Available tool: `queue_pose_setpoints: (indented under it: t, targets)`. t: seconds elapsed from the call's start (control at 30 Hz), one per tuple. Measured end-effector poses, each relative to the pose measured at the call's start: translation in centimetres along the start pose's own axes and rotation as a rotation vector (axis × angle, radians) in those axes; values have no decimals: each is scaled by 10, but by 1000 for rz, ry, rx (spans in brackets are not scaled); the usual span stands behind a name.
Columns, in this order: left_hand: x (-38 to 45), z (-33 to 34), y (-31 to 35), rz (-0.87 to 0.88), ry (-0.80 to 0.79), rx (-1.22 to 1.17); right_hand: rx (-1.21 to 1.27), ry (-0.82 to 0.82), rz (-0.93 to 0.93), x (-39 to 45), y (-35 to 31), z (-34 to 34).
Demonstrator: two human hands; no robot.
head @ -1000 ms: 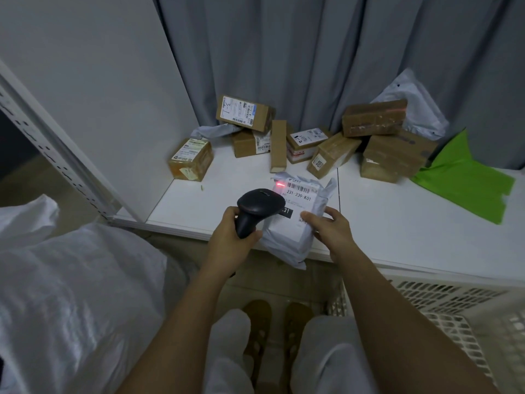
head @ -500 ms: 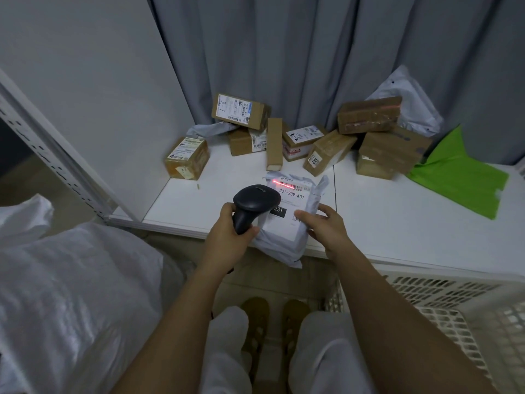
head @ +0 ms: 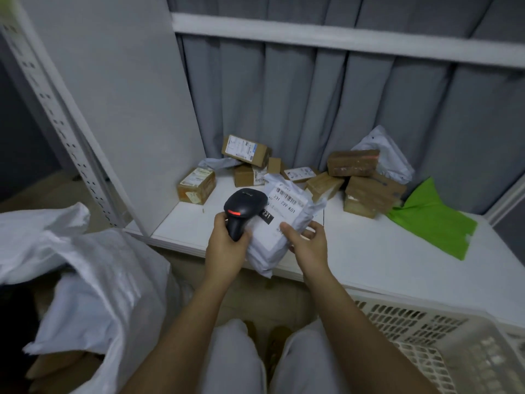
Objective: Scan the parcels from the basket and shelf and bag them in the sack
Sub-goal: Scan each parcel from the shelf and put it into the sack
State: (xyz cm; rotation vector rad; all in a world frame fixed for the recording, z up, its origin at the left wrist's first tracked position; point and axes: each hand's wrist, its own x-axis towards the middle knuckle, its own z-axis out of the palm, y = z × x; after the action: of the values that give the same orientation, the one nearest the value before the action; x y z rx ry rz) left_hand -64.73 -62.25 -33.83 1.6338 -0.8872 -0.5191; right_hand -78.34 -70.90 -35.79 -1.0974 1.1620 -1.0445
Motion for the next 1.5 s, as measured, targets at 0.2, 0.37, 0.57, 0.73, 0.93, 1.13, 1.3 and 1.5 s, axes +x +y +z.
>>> queue_pose_setpoints:
  t: [0.2,0.37,0.57,0.73,0.93,1.13,1.3,1.5]
  targets:
    - [-63,-60,81,170,98,-76,35,-95,-161,-79,-76,5]
    - [-127,-130,139,219,203,-137,46,-208,-293,-157,-146,23]
    - [-188,-224,158,261,329,-181,-4,-352,-442,-239,-194,78]
    - [-218,-297,128,201,502,-152,-201,-482,-495,-273,-185,127]
    - [-232,-368,62,52,663,-42,-571,-579,-559,-286,-131,176]
    - [-207,-399,-1,-115,668,71,-936,-568,-630,-273,-88,226]
    - [-180,-412,-33,-185,648,116,-999,-621,-548,-268,-49,277]
    - [-160,-424,-65,-296,568,178,-860,-636,-463,-269,-27,333]
